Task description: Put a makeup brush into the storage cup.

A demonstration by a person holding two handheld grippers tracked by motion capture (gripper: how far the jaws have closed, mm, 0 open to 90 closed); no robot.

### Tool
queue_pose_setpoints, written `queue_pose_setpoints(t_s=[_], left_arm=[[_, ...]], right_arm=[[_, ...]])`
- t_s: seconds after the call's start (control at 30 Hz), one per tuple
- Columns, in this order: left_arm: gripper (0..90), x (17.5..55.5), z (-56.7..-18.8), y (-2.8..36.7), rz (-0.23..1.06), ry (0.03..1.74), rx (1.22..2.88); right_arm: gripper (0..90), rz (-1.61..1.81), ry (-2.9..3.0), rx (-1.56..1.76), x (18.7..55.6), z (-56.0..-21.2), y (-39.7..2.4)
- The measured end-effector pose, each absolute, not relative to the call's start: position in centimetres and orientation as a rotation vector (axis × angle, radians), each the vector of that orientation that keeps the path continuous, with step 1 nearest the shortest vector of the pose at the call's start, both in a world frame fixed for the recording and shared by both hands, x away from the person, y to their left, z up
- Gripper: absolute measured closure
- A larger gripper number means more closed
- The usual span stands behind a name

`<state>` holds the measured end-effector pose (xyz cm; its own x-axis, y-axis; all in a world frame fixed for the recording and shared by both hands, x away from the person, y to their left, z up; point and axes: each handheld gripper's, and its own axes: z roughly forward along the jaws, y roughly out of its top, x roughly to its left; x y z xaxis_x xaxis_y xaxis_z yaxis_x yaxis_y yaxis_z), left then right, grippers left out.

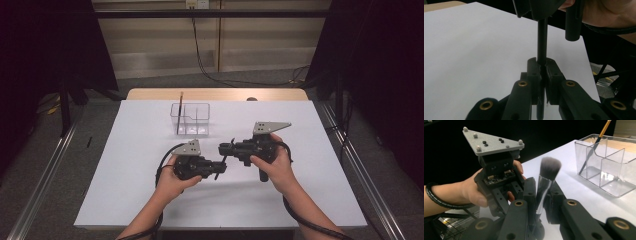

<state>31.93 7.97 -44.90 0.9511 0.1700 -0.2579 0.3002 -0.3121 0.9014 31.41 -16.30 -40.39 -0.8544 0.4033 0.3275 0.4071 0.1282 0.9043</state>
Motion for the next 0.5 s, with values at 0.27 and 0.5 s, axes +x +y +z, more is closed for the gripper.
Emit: queue_pose_setpoints(t_s=[0.27, 0.5], left_arm=[[83.7, 31.88, -45.38, 7.99, -0.134, 0.352, 1.865], [83.7, 31.83, -45.52, 8.12, -0.129, 0.347, 1.861]], right_arm=[[82.7, -1.896, -2.351, -0.844, 31.43, -40.45, -15.99], [83.0, -1.897, -2.345, -0.838, 31.43, -40.61, -15.87]])
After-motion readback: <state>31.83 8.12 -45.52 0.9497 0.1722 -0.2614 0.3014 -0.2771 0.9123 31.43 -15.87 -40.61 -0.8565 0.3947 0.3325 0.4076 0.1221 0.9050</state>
